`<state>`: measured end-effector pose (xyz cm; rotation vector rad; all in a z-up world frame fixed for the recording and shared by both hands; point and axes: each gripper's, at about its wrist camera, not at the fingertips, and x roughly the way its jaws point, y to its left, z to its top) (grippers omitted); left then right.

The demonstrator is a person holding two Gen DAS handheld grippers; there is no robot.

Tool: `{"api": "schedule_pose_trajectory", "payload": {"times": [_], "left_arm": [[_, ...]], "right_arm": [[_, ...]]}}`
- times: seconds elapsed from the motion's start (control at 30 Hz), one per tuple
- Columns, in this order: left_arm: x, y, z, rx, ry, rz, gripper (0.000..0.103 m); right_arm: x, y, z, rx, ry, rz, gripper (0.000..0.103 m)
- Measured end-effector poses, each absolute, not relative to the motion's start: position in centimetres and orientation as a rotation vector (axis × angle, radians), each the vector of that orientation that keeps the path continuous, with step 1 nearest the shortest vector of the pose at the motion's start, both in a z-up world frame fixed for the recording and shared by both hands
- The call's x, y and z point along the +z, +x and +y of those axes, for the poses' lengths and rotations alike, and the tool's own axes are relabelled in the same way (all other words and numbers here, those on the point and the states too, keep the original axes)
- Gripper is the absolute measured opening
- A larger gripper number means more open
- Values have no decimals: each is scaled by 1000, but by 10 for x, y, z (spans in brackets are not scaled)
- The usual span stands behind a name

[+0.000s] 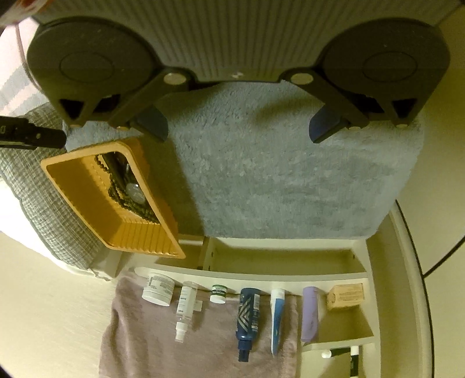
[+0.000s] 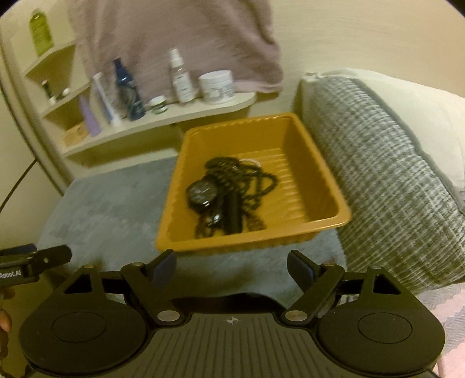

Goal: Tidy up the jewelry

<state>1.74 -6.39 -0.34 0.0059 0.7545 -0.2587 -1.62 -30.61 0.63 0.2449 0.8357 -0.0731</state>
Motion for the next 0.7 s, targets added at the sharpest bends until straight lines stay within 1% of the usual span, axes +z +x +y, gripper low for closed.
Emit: {"api": "schedule_pose_trajectory", "payload": {"times": [0.17,0.7], "left_arm": [[-3,5,-62,-246,22,769,102],[4,-16,-62,-233,59,730,102]], "right_arm": [[8,-19,-290,-59,212,853,83],[13,-34,-262,-31,179,866,83]]}}
